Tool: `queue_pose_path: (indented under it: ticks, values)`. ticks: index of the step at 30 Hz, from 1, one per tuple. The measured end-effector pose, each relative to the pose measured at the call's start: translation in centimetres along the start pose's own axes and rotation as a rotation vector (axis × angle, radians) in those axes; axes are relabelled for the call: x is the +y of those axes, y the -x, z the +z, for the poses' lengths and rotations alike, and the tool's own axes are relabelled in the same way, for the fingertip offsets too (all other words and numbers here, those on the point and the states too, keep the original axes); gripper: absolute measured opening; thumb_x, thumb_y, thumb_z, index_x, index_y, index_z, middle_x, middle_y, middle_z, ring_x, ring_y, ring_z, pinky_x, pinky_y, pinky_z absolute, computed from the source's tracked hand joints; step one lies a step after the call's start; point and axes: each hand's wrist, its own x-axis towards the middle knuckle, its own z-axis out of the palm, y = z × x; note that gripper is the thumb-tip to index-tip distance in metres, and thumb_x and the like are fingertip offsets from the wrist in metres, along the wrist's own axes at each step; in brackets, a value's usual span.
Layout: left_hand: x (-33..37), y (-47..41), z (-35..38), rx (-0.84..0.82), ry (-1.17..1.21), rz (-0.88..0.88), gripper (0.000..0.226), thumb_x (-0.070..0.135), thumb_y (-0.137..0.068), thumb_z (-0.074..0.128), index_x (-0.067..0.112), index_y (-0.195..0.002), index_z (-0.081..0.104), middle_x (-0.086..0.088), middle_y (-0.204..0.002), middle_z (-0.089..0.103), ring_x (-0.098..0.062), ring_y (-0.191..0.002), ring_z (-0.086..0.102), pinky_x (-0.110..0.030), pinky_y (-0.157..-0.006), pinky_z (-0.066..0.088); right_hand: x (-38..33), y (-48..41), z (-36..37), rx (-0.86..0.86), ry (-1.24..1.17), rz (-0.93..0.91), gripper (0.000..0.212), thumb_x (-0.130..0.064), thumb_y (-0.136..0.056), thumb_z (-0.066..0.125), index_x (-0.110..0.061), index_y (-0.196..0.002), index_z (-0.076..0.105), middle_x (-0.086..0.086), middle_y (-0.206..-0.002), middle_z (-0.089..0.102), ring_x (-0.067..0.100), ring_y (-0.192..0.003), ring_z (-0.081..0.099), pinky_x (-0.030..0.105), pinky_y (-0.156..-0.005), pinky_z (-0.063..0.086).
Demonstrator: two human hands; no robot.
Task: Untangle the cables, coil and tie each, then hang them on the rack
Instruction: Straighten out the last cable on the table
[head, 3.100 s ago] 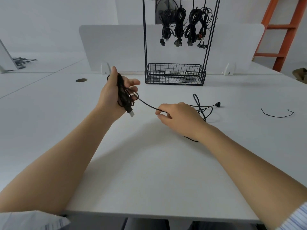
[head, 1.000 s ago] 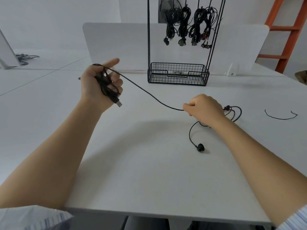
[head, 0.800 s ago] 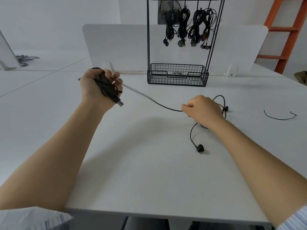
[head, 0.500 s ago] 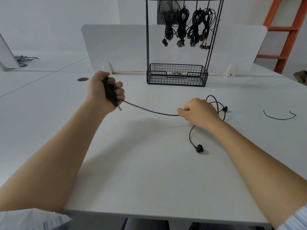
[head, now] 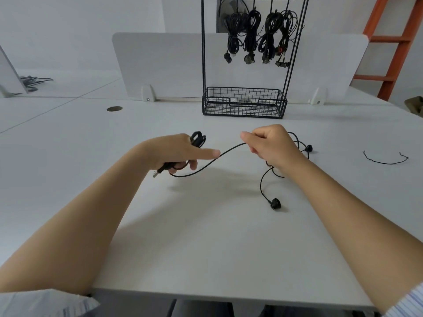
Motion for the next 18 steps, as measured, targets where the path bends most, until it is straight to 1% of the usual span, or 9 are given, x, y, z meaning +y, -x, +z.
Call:
queue_pose_path:
  ticks: [3, 4, 6, 8, 10, 12, 14, 16, 18]
  values:
    - [0.2, 0.2, 0.5, 0.023, -0.281, -0.046, 0.059, 0.068, -0.068, 0.061, 0.011, -0.055, 0.051, 0.003, -0.038, 0.037, -0.017, -0.039, 0.035, -0.024, -0.051, 0.030, -0.5, 0.2, 0.1, -0.024, -0.183, 0.043, 0.047, -0.019, -0.090, 0.055, -0.012, -0.045, 0.040, -0.011, -0.033, 0.029, 0.003, -0.032, 0.022, 0.014, -0.038, 0.020]
    - [0.3, 0.2, 0.7, 0.026, -0.318, -0.065, 0.059, 0.067, -0.070, 0.060, 0.011, -0.054, 0.047, 0.004, -0.037, 0.038, -0.017, -0.038, 0.035, -0.024, -0.052, 0.030, -0.7, 0.3, 0.2, -0.035, -0.227, 0.055, 0.047, -0.019, -0.090, 0.055, -0.012, -0.046, 0.040, -0.011, -0.033, 0.028, 0.005, -0.033, 0.021, 0.016, -0.040, 0.018]
    - [0.2, 0.2, 0.9, -0.020, -0.278, -0.067, 0.057, 0.062, -0.077, 0.058, 0.013, -0.054, 0.037, 0.005, -0.036, 0.037, -0.016, -0.036, 0.031, -0.024, -0.050, 0.027, -1.0, 0.4, 0.4, -0.048, -0.294, 0.073, 0.046, -0.019, -0.090, 0.055, -0.012, -0.047, 0.040, -0.011, -0.033, 0.027, 0.007, -0.035, 0.020, 0.018, -0.041, 0.017]
    - [0.3, 0.2, 0.9, -0.126, -0.135, -0.019, 0.053, 0.055, -0.085, 0.051, 0.015, -0.056, 0.034, 0.002, -0.040, 0.035, -0.017, -0.038, 0.026, -0.023, -0.046, 0.024, -1.1, 0.5, 0.5, -0.039, -0.328, 0.100, 0.046, -0.020, -0.091, 0.054, -0.012, -0.048, 0.039, -0.012, -0.032, 0.026, 0.007, -0.034, 0.019, 0.016, -0.040, 0.018]
    - [0.4, 0.2, 0.6, -0.238, 0.044, 0.056, 0.052, 0.052, -0.092, 0.040, 0.015, -0.056, 0.032, 0.000, -0.042, 0.032, -0.015, -0.038, 0.021, -0.020, -0.041, 0.021, -1.1, 0.4, 0.5, -0.020, -0.343, 0.139, 0.046, -0.024, -0.091, 0.054, -0.012, -0.049, 0.040, -0.012, -0.032, 0.024, 0.007, -0.034, 0.018, 0.018, -0.040, 0.016]
    - [0.3, 0.1, 0.4, -0.314, 0.228, 0.123, 0.056, 0.055, -0.091, 0.036, 0.015, -0.053, 0.033, 0.001, -0.041, 0.029, -0.012, -0.037, 0.020, -0.018, -0.037, 0.017, -1.0, 0.4, 0.4, -0.017, -0.341, 0.164, 0.045, -0.027, -0.091, 0.054, -0.012, -0.051, 0.041, -0.012, -0.032, 0.024, 0.006, -0.033, 0.018, 0.017, -0.039, 0.015]
    - [0.1, 0.1, 0.3, -0.368, 0.395, 0.190, 0.059, 0.062, -0.087, 0.035, 0.018, -0.047, 0.038, 0.001, -0.041, 0.029, -0.011, -0.037, 0.021, -0.016, -0.035, 0.016, -1.1, 0.5, 0.4, -0.026, -0.338, 0.169, 0.045, -0.029, -0.091, 0.054, -0.012, -0.052, 0.040, -0.013, -0.032, 0.025, 0.005, -0.032, 0.018, 0.015, -0.037, 0.017]
    - [0.1, 0.2, 0.3, -0.357, 0.547, 0.255, 0.060, 0.063, -0.085, 0.030, 0.019, -0.046, 0.043, 0.000, -0.042, 0.031, -0.010, -0.037, 0.024, -0.014, -0.035, 0.019, -1.2, 0.6, 0.5, -0.036, -0.347, 0.168, 0.044, -0.029, -0.092, 0.053, -0.011, -0.053, 0.040, -0.013, -0.031, 0.026, 0.005, -0.031, 0.019, 0.014, -0.036, 0.018]
    - [0.3, 0.1, 0.4, -0.252, 0.696, 0.279, 0.058, 0.057, -0.087, 0.026, 0.014, -0.054, 0.048, -0.002, -0.043, 0.034, -0.012, -0.037, 0.026, -0.014, -0.035, 0.021, -1.3, 0.6, 0.5, -0.042, -0.338, 0.163, 0.043, -0.029, -0.092, 0.051, -0.011, -0.054, 0.041, -0.012, -0.030, 0.026, 0.005, -0.031, 0.020, 0.015, -0.037, 0.019]
